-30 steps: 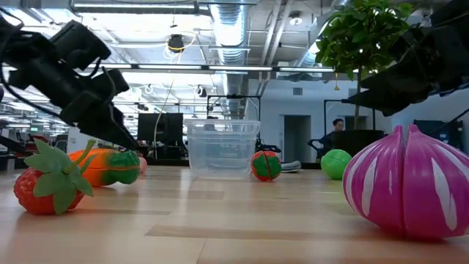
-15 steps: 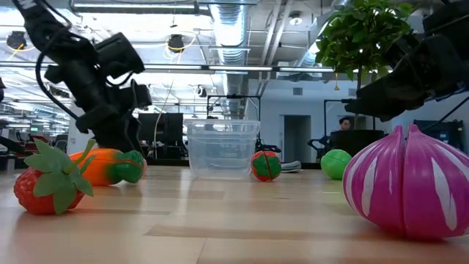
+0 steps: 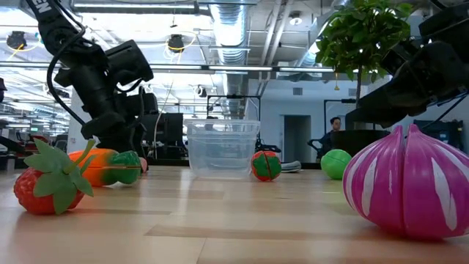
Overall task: Pick and placing Produce into tupperware
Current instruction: Put the top pink peach into the transparent bin
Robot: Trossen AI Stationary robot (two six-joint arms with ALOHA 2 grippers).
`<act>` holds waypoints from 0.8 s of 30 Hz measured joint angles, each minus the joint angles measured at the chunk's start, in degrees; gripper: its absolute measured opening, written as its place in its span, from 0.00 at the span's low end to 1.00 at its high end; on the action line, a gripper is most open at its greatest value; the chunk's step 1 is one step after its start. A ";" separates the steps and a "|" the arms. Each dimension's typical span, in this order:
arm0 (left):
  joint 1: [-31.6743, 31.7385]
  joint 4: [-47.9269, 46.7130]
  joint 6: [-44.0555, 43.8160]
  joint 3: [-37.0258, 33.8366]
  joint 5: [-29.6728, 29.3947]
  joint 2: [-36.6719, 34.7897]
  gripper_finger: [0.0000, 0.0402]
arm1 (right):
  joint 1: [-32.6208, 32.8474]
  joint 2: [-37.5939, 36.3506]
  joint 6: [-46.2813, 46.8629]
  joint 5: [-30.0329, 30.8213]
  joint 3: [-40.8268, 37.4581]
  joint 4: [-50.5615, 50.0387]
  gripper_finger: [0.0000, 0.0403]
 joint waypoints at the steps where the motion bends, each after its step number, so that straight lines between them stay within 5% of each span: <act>1: 0.00 -0.06 0.00 0.00 0.00 0.00 0.55 | 0.00 0.00 0.02 0.00 0.00 0.00 0.76; 24: 0.00 -0.42 -0.07 -0.09 -0.81 -0.02 0.37 | 0.00 0.00 0.07 0.00 0.00 1.13 0.76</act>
